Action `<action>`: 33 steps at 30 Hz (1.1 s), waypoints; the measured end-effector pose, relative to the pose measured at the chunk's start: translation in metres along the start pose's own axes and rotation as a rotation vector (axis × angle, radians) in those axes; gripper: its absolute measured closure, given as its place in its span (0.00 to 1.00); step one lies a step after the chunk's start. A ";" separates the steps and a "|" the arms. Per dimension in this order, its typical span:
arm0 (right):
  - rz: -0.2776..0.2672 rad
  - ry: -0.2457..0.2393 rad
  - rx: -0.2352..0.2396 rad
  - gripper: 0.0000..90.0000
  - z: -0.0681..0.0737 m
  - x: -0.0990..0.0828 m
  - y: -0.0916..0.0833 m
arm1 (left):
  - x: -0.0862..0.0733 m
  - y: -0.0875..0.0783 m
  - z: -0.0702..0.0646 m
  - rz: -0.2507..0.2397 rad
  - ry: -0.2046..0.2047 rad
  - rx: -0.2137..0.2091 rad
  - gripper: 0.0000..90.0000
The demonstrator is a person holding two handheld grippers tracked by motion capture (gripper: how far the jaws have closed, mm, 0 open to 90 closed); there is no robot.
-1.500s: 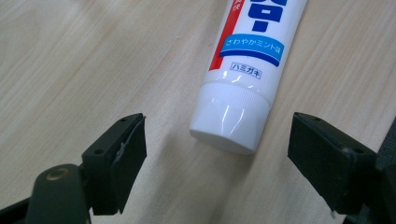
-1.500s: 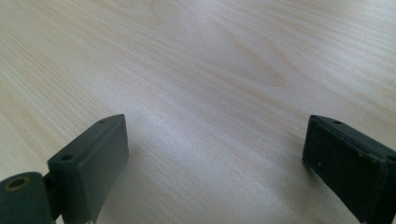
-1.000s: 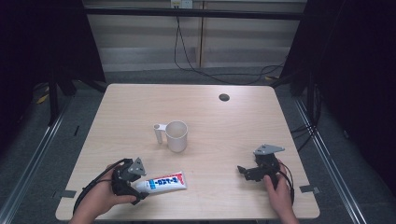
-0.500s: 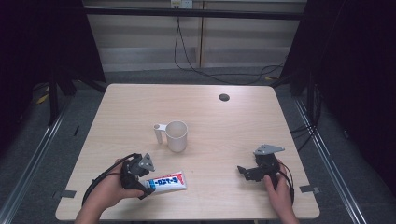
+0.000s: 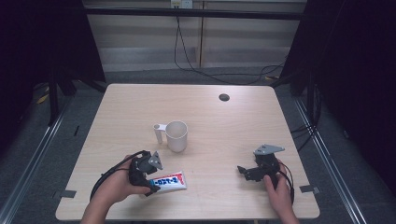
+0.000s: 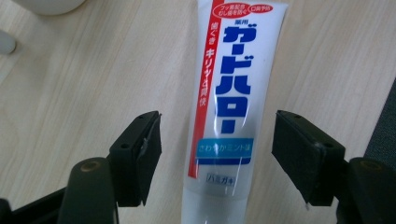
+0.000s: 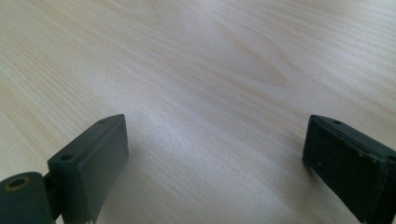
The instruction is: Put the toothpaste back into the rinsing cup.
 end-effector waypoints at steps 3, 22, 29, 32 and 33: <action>-0.002 -0.002 0.001 0.07 0.000 0.000 0.000 | 0.006 0.002 -0.001 0.002 0.008 -0.002 0.37; 0.000 0.000 0.001 0.07 0.000 0.000 0.000 | 0.026 0.024 -0.003 0.072 0.025 -0.025 0.44; 0.000 0.000 0.001 0.07 0.000 0.000 0.000 | 0.029 0.030 -0.002 0.080 0.024 -0.035 0.46; -0.002 -0.003 0.001 0.07 0.000 0.000 0.000 | 0.028 0.033 -0.002 0.091 0.037 -0.032 0.45; -0.002 -0.002 0.001 0.07 0.000 0.000 0.000 | 0.028 0.034 -0.003 0.085 0.023 -0.041 0.45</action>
Point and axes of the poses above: each handheld gripper's, and its own axes: y roughly forward along the jaws, x roughly out of its top, z roughly to its left, the point moved 8 cm from there along y, roughly forward along the jaws, and after that the axes turned 7 degrees about -x, right-handed, at the moved point
